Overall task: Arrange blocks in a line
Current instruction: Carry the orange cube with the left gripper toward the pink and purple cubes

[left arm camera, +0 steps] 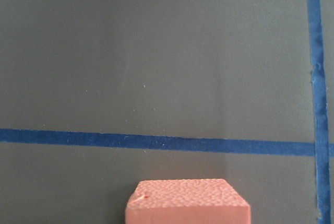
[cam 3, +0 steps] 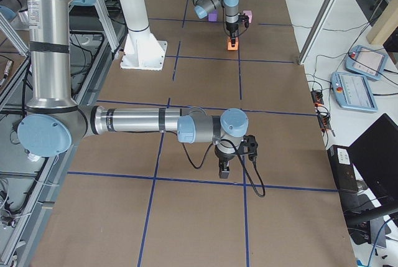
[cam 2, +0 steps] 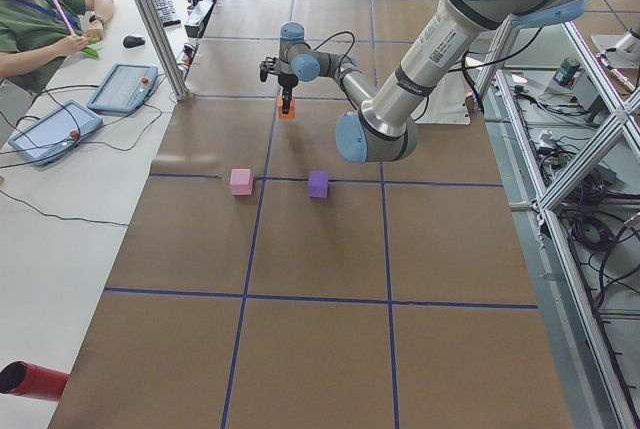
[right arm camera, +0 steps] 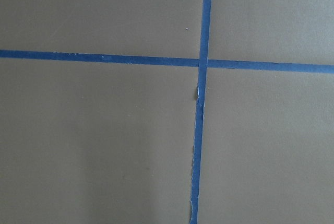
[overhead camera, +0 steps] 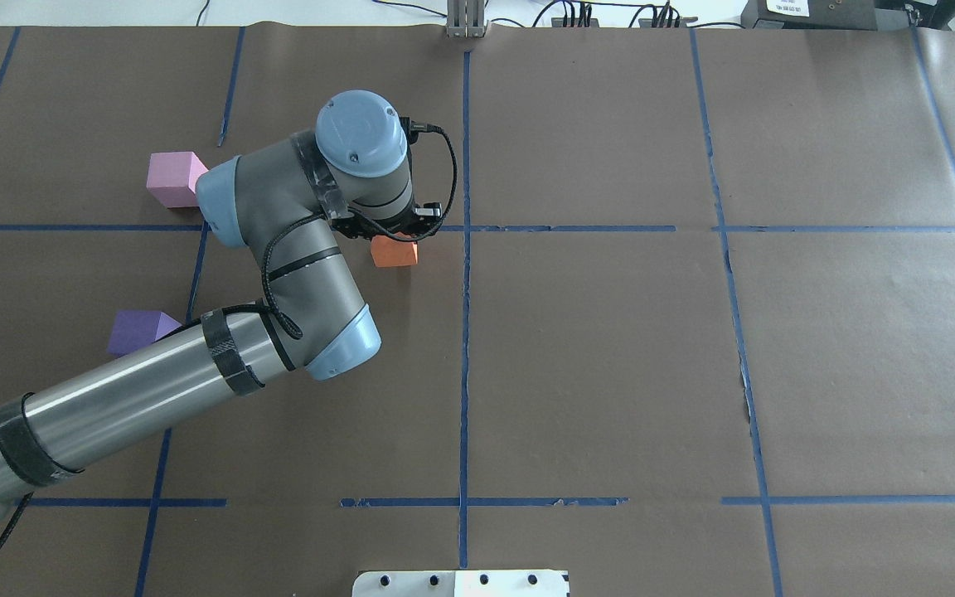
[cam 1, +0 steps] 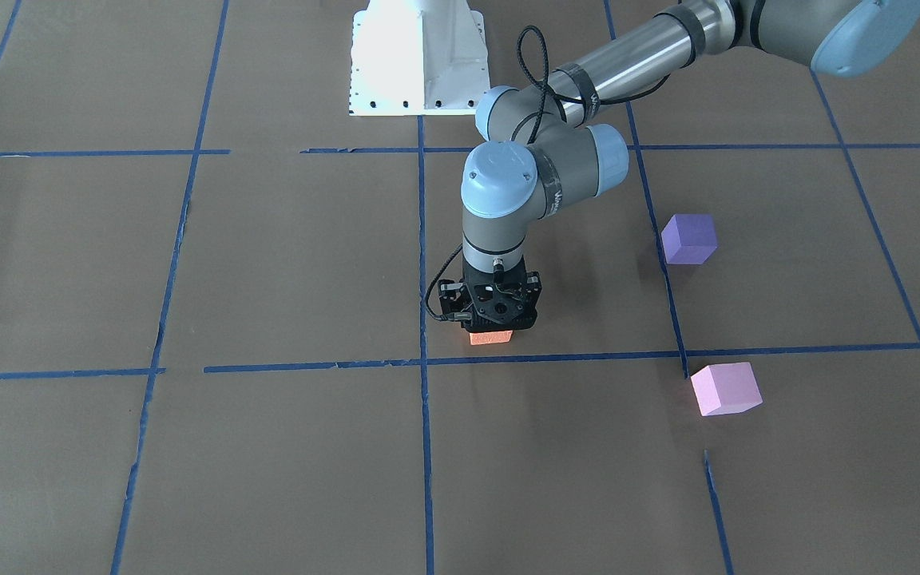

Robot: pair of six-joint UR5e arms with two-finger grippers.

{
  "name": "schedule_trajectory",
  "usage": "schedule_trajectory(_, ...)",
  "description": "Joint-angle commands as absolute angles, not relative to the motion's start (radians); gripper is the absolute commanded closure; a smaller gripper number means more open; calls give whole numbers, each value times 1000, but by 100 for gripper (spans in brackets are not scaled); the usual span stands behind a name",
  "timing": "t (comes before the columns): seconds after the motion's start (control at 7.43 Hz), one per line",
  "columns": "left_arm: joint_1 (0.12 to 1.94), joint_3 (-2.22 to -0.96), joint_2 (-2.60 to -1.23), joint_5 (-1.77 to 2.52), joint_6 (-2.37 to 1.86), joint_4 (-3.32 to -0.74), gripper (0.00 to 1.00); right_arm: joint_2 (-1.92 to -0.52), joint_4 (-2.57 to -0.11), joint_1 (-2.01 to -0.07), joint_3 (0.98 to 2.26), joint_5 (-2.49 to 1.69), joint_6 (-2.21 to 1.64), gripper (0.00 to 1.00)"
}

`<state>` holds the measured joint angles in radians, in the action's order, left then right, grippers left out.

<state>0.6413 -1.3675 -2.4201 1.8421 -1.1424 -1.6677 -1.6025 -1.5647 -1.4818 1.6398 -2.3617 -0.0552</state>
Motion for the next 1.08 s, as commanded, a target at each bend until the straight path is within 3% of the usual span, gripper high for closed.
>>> schedule_trajectory(0.0,687,-1605,-2331,1899,-1081,-1530,100,-1603,-1565,-1482,1640,-2362,-55,0)
schedule_trajectory(0.13,692,-1714,-2212,1966,-1083,-1535,100,-1601,-1565,-1482,1640,-2361,-55,0)
schedule_trajectory(0.4,704,-1802,-2082,1970,-1085,-1560,100,-1603,-1565,-1482,1640,-2362,-55,0)
schedule_trajectory(0.67,733,-1792,-1959,1968,-1074,-1751,100,-1603,-1565,-1482,1640,-2362,-55,0)
schedule_trajectory(0.94,808,-1744,-1959,1965,-940,-1761,100,-1603,-1565,-1482,1638,-2361,-55,0)
